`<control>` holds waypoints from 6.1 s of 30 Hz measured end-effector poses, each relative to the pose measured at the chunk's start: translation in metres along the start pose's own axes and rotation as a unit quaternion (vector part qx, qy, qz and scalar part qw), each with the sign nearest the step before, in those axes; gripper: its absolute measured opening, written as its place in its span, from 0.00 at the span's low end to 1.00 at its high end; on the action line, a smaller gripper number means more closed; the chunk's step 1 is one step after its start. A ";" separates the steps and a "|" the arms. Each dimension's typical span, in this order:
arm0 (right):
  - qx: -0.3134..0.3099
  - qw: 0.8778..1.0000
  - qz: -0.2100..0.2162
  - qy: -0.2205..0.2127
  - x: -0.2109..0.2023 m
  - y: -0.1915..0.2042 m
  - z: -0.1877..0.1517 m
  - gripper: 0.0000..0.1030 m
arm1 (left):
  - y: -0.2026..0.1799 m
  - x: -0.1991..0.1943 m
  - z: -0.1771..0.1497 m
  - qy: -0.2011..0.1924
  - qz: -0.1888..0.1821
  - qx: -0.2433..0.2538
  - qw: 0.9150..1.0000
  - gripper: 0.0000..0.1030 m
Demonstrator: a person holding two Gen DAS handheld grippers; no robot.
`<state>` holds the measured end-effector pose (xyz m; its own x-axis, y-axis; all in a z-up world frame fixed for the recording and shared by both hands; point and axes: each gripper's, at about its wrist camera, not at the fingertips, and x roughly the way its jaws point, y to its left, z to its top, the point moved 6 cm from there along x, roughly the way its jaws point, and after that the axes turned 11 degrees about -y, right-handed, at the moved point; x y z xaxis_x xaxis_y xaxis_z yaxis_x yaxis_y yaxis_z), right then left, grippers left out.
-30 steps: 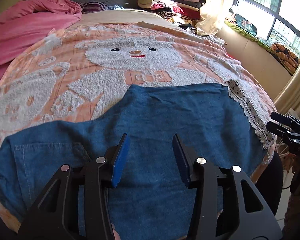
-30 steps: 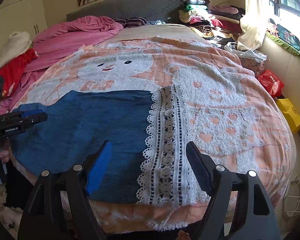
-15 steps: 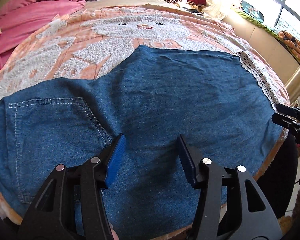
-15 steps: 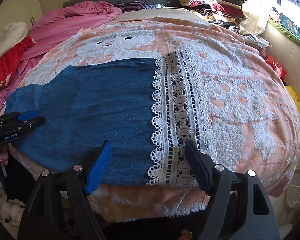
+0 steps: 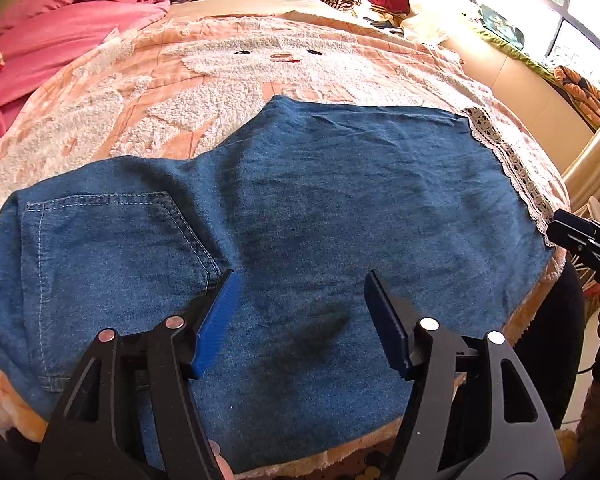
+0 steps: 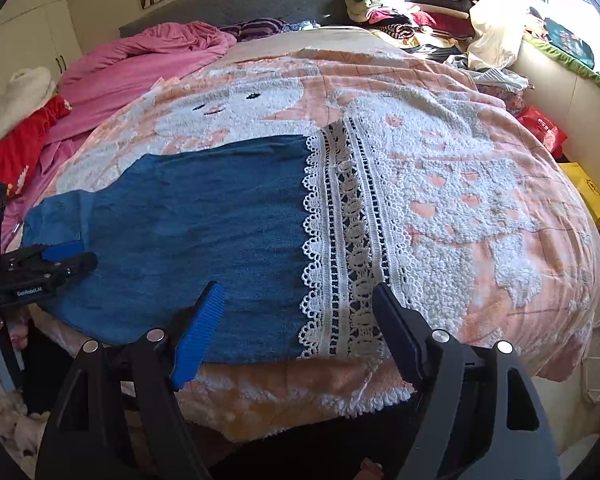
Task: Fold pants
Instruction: 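Lower the pants flat onto the blanket and open both tools, then grasp the lace-trimmed leg edge with the left tool and lift it, then fold the lace-trimmed leg over the other leg with the left tool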
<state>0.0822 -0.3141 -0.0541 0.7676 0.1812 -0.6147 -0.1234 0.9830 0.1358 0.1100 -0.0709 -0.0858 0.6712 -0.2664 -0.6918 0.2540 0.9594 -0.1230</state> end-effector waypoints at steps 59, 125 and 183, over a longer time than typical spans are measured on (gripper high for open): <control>0.106 0.994 0.007 0.004 0.018 -0.052 0.003 0.79 | -0.159 0.126 0.137 0.015 -0.151 0.148 0.977 0.75; -0.105 0.975 0.195 0.012 0.053 0.204 0.037 0.20 | 0.015 0.046 0.123 -0.061 -0.179 -0.046 0.981 0.14; -0.154 0.962 0.220 0.039 0.008 0.228 -0.042 0.74 | 0.059 0.014 0.090 -0.044 -0.036 -0.059 0.997 0.38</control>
<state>0.0341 -0.0874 -0.0606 0.5504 0.5718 -0.6084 -0.6155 0.7702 0.1671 0.1973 -0.0263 -0.0387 0.7133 -0.3378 -0.6141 0.2246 0.9402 -0.2562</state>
